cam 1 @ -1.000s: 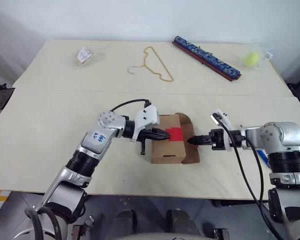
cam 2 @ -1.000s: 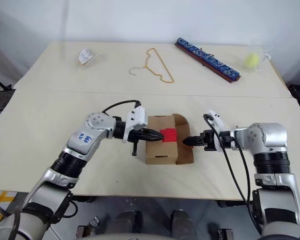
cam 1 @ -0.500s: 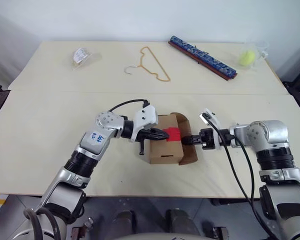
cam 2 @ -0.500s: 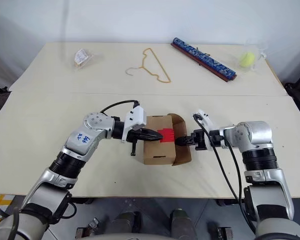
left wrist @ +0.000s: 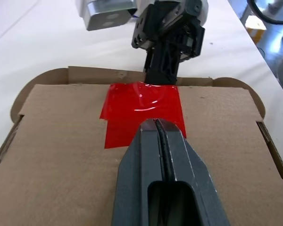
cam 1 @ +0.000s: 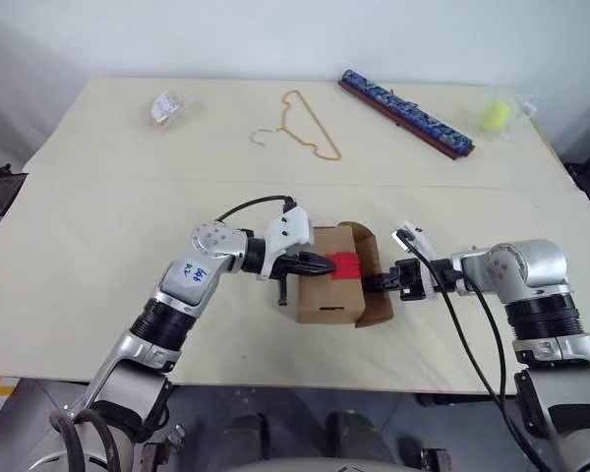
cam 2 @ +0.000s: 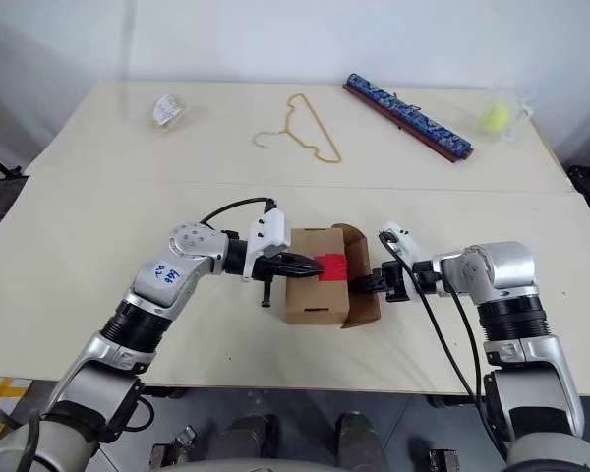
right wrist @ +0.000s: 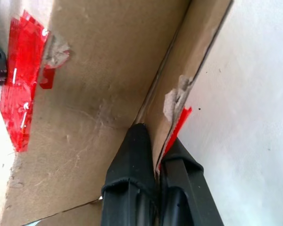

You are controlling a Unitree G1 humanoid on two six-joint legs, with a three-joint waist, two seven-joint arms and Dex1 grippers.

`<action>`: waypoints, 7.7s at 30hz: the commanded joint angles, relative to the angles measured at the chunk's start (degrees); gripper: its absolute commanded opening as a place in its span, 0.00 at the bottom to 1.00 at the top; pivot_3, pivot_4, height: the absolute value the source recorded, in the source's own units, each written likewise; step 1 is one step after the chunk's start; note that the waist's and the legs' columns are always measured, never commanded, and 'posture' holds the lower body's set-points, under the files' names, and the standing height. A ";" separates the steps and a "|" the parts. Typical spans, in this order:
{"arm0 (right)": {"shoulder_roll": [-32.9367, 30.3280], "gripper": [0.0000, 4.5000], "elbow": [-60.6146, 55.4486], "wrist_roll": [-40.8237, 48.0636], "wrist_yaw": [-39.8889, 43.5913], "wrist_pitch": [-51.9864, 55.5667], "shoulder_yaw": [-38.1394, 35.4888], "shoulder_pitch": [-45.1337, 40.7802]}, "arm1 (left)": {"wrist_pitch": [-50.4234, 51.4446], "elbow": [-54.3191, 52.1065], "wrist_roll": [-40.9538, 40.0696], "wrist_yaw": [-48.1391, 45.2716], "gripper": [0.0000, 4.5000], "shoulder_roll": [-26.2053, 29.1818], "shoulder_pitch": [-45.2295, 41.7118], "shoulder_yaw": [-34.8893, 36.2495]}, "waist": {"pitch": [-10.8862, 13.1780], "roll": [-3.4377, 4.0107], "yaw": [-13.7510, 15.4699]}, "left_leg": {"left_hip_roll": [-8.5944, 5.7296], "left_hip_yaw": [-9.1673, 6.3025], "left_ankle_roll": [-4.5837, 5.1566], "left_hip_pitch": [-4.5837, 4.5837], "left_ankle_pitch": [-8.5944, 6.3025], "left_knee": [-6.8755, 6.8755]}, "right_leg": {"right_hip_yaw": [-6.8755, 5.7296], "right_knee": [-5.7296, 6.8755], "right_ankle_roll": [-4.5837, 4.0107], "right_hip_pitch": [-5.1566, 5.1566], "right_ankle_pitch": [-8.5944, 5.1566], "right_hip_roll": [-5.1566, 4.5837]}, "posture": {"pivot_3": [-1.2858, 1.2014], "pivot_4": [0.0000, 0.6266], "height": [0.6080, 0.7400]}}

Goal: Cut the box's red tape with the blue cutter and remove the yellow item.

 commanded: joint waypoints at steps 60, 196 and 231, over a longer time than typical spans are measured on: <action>-15.82 0.01 -11.46 12.59 -25.88 9.92 6.97 -16.93 | -4.20 11.38 -0.79 5.83 0.00 -15.20 -14.32 5.73 | -0.06 -0.13 -0.08 | -0.23 0.62 0.45 -0.73 0.18 0.66 | -1.32 -0.09 0.33 -0.48 0.54 -0.81 | 0.52 0.24 1.00; -20.77 0.15 -26.10 1.84 -16.95 9.55 6.80 -10.98 | 19.76 -4.46 2.03 3.51 0.32 5.48 -1.84 0.92 | -0.17 0.13 1.33 | -0.52 1.04 0.77 -1.81 0.23 1.05 | -1.57 0.93 0.55 -1.84 0.75 -0.97 | 0.52 0.24 1.00; -15.10 1.00 -7.75 -10.95 0.63 -48.24 -15.21 10.94 | 1.02 -21.04 -13.35 2.32 1.00 18.61 35.10 29.61 | -0.18 0.19 -0.18 | -0.30 1.36 0.84 0.14 -0.33 0.52 | -2.17 -0.10 0.38 -0.02 0.74 -1.88 | 0.52 0.24 1.00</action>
